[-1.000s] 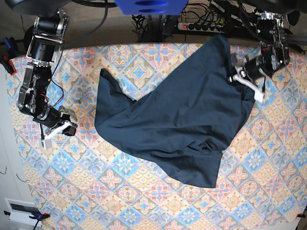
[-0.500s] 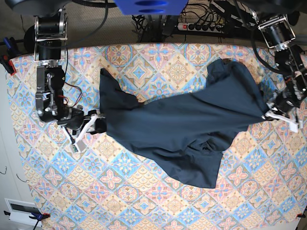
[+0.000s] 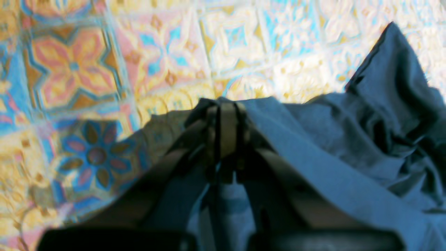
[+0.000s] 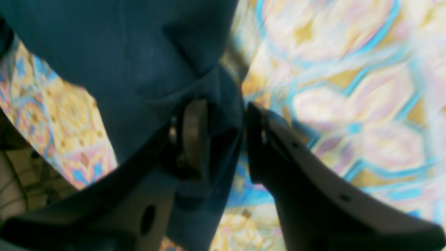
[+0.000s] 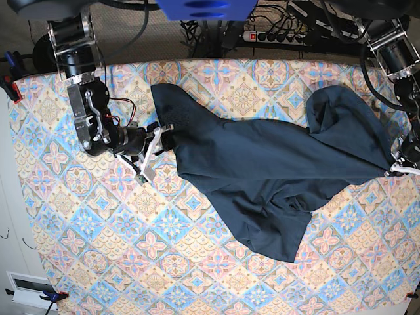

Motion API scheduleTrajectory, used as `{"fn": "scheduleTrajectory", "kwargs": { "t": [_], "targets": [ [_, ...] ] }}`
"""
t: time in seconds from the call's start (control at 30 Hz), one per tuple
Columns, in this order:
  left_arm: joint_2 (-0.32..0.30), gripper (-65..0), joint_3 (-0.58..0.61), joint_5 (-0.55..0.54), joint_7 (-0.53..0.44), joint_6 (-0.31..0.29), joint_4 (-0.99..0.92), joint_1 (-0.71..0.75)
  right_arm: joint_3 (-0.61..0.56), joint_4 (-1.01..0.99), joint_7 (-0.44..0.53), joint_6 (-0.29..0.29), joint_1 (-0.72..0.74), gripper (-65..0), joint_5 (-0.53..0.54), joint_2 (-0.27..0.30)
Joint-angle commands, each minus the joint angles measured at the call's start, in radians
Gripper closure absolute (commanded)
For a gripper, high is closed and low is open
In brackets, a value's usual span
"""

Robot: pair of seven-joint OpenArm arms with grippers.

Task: Layout the t-shirt on the table in an organized manner, then fold the t-shirt properly
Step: 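Grasp the shirt edge with the right gripper and stretch it apart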

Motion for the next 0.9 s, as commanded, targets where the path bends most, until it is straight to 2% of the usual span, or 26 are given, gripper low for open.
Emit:
{"fn": "scheduleTrajectory", "kwargs": {
  "t": [0.0, 0.1, 0.27, 0.6, 0.67, 0.87],
  "targets": [
    [-0.029, 0.0, -0.009, -0.005, -0.021, 0.000, 0.015, -0.017, 0.007, 0.026, 0.018, 0.004, 0.002, -18.9, 0.015, 0.011],
    [-0.030, 0.0, -0.009, -0.005, -0.015, 0.000, 0.015, -0.017, 0.007, 0.028, 0.018, 0.004, -0.034, -19.3, 0.015, 0.011],
    [-0.026, 0.0, -0.009, -0.005, -0.013, 0.000, 0.015, -0.016, 0.007, 0.029, 0.018, 0.004, -0.041, -26.0, 0.015, 0.014],
    [-0.024, 0.0, -0.009, -0.005, -0.012, -0.002, 0.015, -0.013, 0.009, 0.006, 0.024, 0.004, -0.061, -25.9, 0.012, 0.011],
    [-0.024, 0.0, -0.009, -0.005, -0.012, -0.002, 0.015, -0.013, 0.009, -0.013, 0.026, 0.004, -0.060, -22.8, 0.012, 0.011],
    [-0.024, 0.0, -0.008, -0.003, -0.012, -0.002, 0.015, -0.011, 0.019, -0.063, 0.029, 0.004, -0.058, -7.8, 0.013, 0.011]
  ]
}}
